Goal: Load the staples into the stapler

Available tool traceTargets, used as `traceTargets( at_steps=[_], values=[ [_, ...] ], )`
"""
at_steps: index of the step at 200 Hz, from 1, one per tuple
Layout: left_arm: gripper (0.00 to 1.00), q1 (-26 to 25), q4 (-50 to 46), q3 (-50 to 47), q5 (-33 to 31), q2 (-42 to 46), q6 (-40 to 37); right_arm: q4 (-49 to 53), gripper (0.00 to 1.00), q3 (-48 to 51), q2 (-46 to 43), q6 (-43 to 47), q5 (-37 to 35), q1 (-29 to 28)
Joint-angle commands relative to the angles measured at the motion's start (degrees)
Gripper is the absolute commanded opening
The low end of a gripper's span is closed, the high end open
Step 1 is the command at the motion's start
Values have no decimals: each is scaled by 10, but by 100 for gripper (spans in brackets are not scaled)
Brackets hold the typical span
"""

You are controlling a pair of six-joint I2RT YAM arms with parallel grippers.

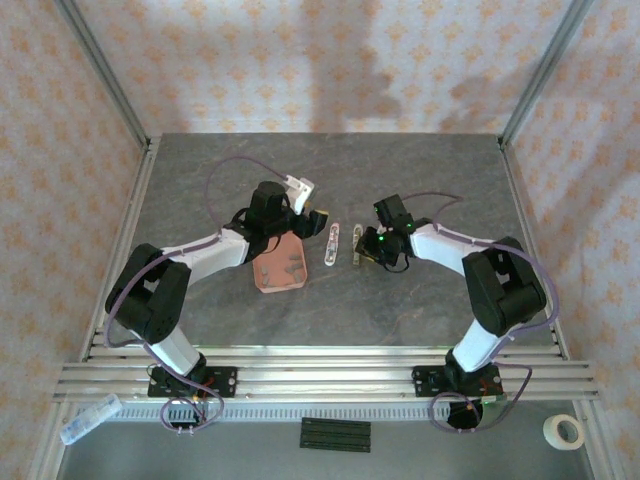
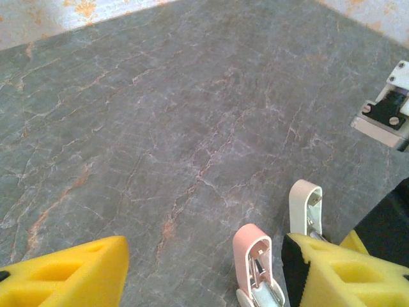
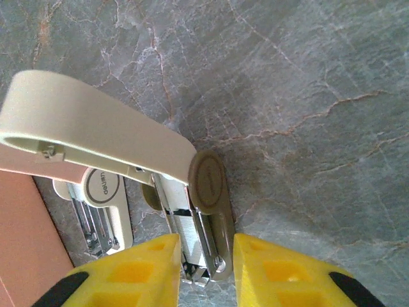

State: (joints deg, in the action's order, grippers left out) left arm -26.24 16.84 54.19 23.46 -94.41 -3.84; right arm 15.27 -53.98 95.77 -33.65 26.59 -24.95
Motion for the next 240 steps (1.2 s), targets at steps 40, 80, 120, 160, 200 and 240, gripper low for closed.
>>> traceTargets(
  at_steps=[40,80,120,160,200,240],
  values=[
    [66,-3,-30,16,-30,-3,-26,-26,27,-3,16,-7,7,6],
    [66,-4,-39,20,-34,-4,-30,-33,26,-1,37,-13,20,6],
    [66,-4,-34,15,-34,-3,-26,-16,23,6,37,-8,16,6],
    [66,-4,-28,7,-35,4,-20,23,23,4,25,11,7,4],
    [65,-4,-13,-12,-34,31,7,29,27,-1,-12,24,-3,0],
    [65,-13,0,-71,-68,114,30,91,30,-42,-60,62,-47,-27]
  ],
)
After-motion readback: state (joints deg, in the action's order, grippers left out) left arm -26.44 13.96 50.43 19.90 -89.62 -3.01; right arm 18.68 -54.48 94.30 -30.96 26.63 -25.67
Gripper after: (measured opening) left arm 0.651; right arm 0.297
